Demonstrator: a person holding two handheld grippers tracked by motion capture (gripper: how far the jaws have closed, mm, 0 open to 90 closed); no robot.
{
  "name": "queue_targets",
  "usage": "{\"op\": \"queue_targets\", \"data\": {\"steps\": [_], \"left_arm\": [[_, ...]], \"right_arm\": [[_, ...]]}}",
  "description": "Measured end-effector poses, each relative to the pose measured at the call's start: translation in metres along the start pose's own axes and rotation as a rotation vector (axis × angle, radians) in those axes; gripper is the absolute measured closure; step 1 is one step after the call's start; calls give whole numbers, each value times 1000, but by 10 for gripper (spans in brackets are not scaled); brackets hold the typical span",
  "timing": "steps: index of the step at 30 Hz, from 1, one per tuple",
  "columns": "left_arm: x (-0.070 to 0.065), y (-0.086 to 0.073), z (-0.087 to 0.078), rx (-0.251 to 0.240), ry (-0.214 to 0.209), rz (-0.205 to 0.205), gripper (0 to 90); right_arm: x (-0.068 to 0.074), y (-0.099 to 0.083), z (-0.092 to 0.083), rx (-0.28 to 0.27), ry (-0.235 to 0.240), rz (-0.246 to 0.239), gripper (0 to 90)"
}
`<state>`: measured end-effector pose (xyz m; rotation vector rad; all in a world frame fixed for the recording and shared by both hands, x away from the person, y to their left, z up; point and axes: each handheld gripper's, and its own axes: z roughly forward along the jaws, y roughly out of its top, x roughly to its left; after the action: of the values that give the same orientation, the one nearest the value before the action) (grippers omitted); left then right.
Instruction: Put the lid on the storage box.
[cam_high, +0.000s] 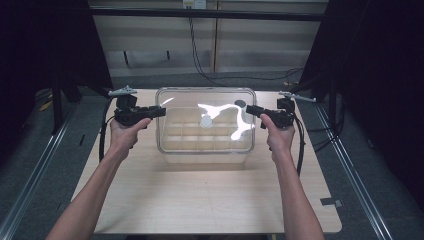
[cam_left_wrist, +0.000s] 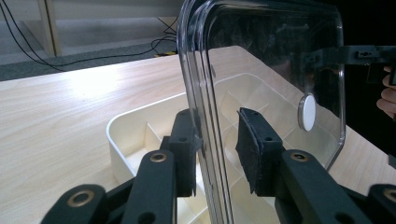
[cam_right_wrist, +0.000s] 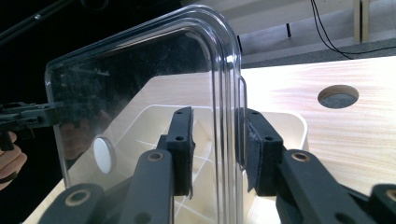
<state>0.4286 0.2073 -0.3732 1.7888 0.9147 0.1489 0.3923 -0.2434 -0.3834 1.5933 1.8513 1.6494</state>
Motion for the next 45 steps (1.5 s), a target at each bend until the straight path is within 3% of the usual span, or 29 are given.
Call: {"op": "queue_targets", "data": {"steps": [11,22,45], "left_arm": [[14,-2,14,19,-3,-24,651],[28,-7,28,63,6,-43,629],[39,-22,42,117,14,-65,560]], "right_arm": [[-6,2,12,40,-40,-27,645],[-19,-3,29,64,-61,-5,616],[-29,-14,52,125,-127,-10,534]]}}
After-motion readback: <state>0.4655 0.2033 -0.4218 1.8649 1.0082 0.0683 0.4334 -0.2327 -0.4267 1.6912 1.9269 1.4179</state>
